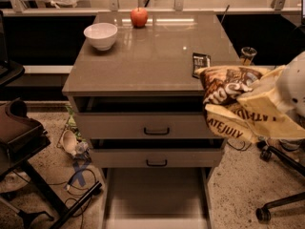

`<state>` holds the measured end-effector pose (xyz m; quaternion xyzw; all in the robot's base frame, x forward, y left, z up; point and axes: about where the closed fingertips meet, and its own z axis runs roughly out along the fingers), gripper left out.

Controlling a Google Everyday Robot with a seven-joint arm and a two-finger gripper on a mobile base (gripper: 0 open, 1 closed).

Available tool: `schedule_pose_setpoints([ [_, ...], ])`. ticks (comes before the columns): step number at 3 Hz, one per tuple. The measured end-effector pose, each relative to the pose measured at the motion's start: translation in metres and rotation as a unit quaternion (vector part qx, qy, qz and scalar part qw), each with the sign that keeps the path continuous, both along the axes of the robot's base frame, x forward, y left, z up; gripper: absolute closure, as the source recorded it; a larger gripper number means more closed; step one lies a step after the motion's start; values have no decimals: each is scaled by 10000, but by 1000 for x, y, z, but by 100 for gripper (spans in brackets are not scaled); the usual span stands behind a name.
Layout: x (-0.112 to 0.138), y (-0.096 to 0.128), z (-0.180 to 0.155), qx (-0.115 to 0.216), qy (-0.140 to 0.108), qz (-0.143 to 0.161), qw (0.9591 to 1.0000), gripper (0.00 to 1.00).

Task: Pick brown chip bag from bottom drawer and place on counter

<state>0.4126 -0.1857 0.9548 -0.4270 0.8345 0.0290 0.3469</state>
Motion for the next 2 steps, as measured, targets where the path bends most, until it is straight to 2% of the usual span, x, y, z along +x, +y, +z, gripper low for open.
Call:
schedule_pose_setpoints([
  [1,41,4,34,-152,-151,246,9995,100],
  [2,94,15,56,-109,-305,529,9981,100],
])
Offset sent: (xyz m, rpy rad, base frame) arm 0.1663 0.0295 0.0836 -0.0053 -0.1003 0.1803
